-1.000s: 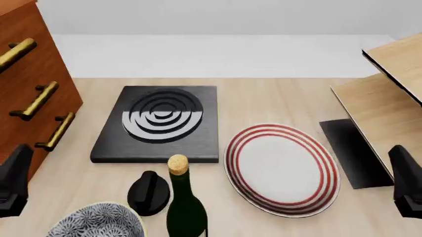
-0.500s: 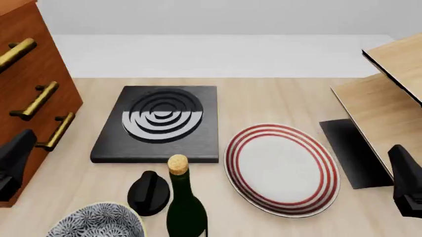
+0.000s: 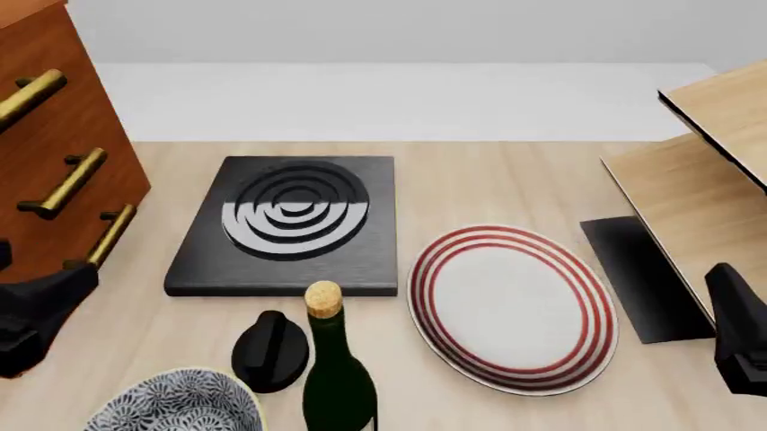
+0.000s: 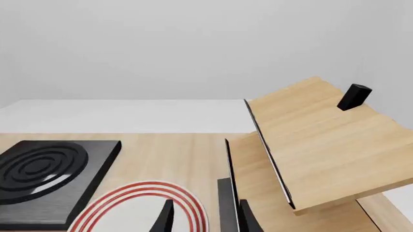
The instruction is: Pick up the akita bowl and put it on the plate.
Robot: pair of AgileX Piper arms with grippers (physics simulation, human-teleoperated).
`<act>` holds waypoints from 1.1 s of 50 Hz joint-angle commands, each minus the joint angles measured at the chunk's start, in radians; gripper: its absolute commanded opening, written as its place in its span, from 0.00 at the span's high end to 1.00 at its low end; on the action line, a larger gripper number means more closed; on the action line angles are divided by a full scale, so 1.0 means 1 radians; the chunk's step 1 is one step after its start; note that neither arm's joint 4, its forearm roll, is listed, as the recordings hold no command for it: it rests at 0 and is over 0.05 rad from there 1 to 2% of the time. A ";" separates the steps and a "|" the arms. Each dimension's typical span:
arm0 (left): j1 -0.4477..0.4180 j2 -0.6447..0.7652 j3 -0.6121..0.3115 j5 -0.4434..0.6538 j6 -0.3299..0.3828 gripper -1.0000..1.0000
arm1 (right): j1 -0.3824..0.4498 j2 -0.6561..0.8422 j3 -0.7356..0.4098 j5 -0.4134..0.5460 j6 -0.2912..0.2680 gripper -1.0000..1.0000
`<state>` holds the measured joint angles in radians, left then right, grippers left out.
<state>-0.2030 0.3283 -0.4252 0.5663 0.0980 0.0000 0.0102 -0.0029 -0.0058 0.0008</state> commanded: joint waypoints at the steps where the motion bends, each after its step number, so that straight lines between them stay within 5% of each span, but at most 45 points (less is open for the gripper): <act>1: -0.052 0.053 0.011 0.096 0.022 0.00 | 0.000 -0.003 0.000 0.002 0.000 0.00; 16: -0.023 0.017 -0.041 0.239 0.055 0.00 | 0.000 -0.003 -0.001 0.003 0.000 0.00; 55: -0.040 -0.022 0.161 0.244 0.091 0.00 | 0.001 -0.005 -0.001 0.006 0.000 0.00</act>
<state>-0.2425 0.3051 -0.3168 0.8341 0.1720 0.0004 0.0053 -0.0048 0.0009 0.0008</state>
